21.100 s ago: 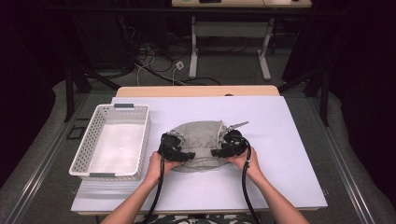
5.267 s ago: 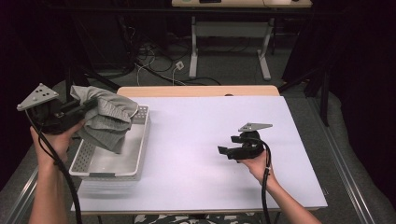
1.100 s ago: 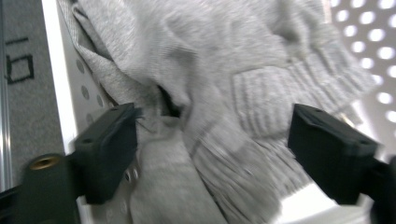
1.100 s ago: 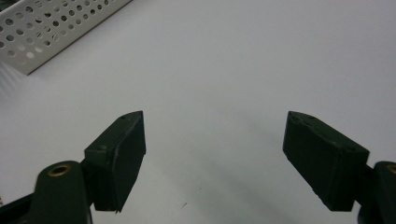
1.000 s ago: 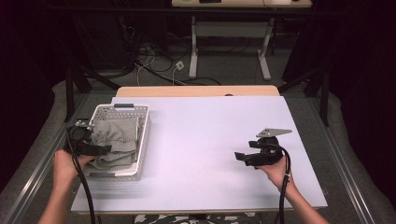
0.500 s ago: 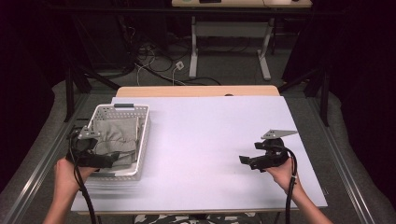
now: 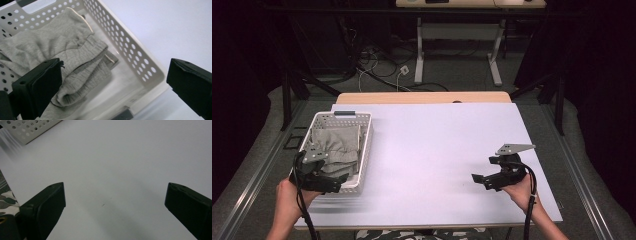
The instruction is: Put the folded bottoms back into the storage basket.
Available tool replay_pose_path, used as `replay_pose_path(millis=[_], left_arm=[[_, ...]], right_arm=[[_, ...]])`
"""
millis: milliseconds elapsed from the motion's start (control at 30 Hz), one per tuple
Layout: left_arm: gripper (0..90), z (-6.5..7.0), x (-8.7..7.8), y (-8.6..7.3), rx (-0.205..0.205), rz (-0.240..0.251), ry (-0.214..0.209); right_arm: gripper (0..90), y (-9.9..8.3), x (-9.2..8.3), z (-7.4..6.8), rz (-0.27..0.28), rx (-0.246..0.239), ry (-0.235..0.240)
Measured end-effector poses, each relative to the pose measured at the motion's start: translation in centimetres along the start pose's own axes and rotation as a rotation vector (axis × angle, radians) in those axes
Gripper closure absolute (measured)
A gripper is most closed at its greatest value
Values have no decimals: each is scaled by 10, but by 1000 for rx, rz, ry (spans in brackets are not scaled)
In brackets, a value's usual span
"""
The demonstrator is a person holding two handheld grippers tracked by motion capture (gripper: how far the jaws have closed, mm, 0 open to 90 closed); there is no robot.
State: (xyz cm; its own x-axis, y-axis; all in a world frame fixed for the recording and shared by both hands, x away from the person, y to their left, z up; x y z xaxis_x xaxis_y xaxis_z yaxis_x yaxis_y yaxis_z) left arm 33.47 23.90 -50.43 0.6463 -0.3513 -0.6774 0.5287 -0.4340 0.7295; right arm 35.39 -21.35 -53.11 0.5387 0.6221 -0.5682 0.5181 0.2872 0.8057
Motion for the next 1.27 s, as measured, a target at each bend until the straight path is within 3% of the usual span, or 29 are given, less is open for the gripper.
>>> replay_pose_path(millis=[533,833,1200,1267], left_arm=[[0,45,-7,-7,79,46,-40],[0,64,-4,-22,157,42,-14],[0,75,-1,-30,113,104,-61],[0,75,-1,-31,106,113,-72]], right_arm=[[24,-19,-21,-16,13,-50,-4],[20,-37,-30,-25,22,-60,-15],[4,-51,-33,-34,61,-58,-14],[0,-51,-34,-36,64,-78,-19]])
Point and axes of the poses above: each handheld gripper's, and its own axes: x roughly forward along the jaws, y roughly out of its top, z roughly to its right, the point moved 8 cm from there along x, roughly forward along the jaws, and after that the axes turned 5 degrees about z, right-handed, at the moved point
